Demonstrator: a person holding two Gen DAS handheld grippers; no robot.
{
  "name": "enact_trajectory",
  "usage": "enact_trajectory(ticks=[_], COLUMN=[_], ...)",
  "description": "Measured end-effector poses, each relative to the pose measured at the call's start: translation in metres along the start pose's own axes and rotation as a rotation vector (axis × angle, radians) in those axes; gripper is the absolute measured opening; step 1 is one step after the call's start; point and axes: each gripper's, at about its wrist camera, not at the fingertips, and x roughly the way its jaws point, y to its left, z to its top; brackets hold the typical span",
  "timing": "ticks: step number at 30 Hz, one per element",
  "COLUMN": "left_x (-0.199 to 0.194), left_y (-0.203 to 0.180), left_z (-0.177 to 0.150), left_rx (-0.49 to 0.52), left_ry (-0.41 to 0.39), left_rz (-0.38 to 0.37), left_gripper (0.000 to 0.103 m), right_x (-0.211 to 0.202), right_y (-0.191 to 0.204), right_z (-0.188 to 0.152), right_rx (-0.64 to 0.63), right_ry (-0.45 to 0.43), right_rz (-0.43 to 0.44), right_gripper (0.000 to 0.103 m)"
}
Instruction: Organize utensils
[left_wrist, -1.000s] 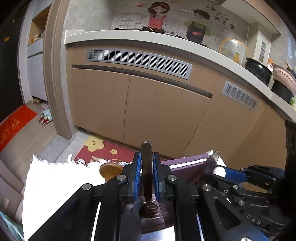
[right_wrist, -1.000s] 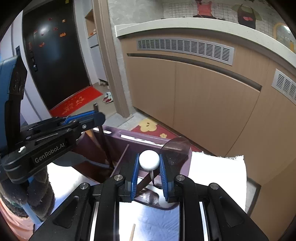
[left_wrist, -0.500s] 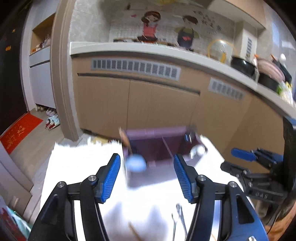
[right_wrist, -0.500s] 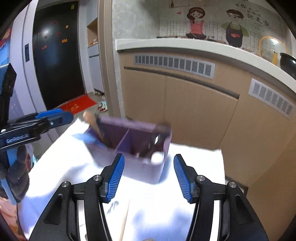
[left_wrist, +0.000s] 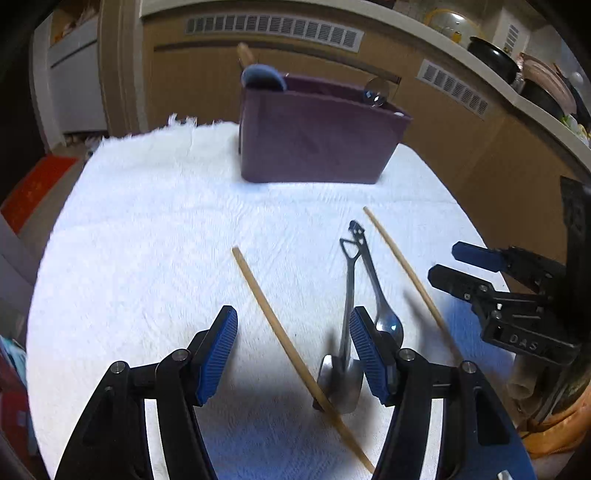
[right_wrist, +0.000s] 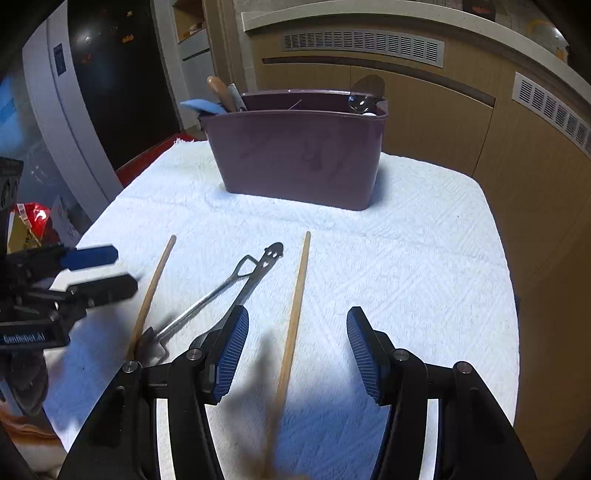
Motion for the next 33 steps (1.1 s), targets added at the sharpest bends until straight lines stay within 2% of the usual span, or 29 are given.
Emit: enact_trajectory(ticks=[4,7,11,12,14,16,18,24,27,33], left_x=[0.005,0.003,0.01,0.013,0.022,0.033,0.038,0.048,0.041,-0.005], left_y=[-0.003,-0.016,-0.009,-0.005,0.001,0.006,0.009,0.001,-0.002,-0.001], left_z=[-0.001,-0.005,0.0,0.002,0.008,0.015,0.021,0.03,0.028,0.021], left_rx=[0.003,0.058,0.009,-0.005,-0.014,-0.025,-0.031,0.015,0.01,-0.018], left_ry=[0.021,0.027,0.028,0.031,0.034,0.045,0.043,0.043,0.024,-0.083], left_rz=[-0.026,-0.056,0.023,0.043,0.089,0.133,0.158,0.189,0.158,0.091], left_gripper=[0.049,0.049,0.047,0.045,0.033,0.028,0.026,0.009,0.006,0.005], right_x=[-0.004,-0.006,-0.004,-0.003,-0.003,-0.002,-0.002,0.001,0.003,0.006], right_y=[0.012,0.018,0.017,0.015,0.013,0.012,0.012,0.006,0.002,-0.002], right_z=[-0.001,-0.002,-0.002,-0.002,-0.003,-0.005,-0.007,-0.013,-0.015,-0.007], right_rx=[-0.02,-0.042,-0.043,-0.034,-0.026,-0.022,-0.019,-0.005,0.008,0.005], right_ry=[-0.006,-0.011,-0.009,-0.006,-0.003,0.002,0.004,0.014,0.018,0.024], right_rz=[0.002,0.008,-0.015,-0.017,-0.017,-0.018,-0.017,-0.014,-0.01,0.004], right_gripper=[0.056,0.056,0.056,0.056,0.056,0.056,0.056,0.056,0.056,0.056])
